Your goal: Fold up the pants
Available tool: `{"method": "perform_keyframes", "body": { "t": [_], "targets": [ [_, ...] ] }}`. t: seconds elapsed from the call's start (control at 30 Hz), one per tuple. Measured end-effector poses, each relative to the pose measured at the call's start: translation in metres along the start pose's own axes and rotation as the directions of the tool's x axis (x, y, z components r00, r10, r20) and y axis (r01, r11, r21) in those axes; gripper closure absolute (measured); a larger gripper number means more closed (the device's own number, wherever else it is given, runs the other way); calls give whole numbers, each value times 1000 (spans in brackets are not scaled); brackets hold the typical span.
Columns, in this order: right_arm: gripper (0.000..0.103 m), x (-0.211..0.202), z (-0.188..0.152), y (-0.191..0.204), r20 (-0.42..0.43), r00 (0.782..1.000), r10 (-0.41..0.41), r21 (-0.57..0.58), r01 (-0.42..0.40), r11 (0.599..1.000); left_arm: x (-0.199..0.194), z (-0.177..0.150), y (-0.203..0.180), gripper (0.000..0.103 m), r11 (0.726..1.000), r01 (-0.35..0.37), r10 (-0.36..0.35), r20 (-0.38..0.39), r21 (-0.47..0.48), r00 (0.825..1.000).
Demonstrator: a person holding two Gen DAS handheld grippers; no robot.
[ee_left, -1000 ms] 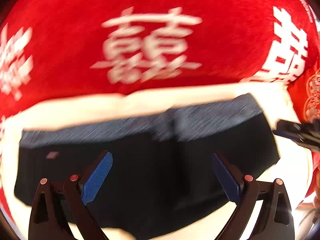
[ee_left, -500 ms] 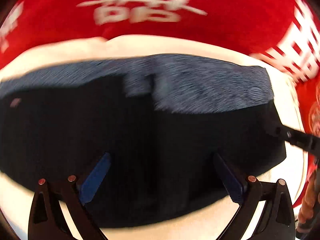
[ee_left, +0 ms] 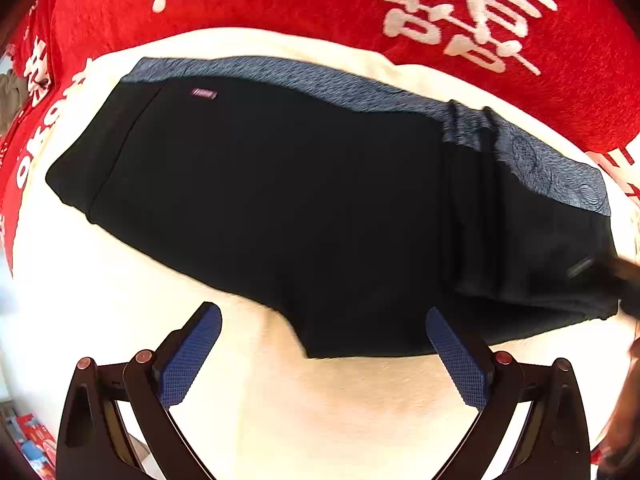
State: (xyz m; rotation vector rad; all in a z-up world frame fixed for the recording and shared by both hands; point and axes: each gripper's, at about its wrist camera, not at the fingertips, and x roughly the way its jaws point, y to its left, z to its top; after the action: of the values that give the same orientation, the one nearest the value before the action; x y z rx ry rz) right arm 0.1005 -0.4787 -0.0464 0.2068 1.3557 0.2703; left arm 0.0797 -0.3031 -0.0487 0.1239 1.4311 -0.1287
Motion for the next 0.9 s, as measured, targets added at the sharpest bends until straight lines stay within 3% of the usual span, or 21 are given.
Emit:
{"method": "perform_keyframes", "body": {
  "t": [0.03,0.1,0.37,0.6,0.8,0.9],
  "targets": [
    [39,-2,-5,11,46,998,-45,-44,47,998,0,1,3,0,1000,-4,4,-2,8,1000],
    [39,-2,-12,24,47,994,-97,-78,101,992,3,0,10,0,999,-20,20,-6,38,1000],
    [39,-2,-13,35,9,984,-176,-10,176,984,3,9,36,0,996,14,-13,-23,84,1000],
    [32,12,-7,55,-38,963,-266,-54,264,963,3,18,58,0,995,40,-38,-31,87,999],
    [31,10,-10,68,-83,950,-301,-79,295,952,-5,9,76,0,997,71,-70,-22,27,997],
    [31,-5,-16,75,-101,958,-267,-57,262,963,-23,-5,86,0,992,123,-123,-12,-12,992]
  ]
}}
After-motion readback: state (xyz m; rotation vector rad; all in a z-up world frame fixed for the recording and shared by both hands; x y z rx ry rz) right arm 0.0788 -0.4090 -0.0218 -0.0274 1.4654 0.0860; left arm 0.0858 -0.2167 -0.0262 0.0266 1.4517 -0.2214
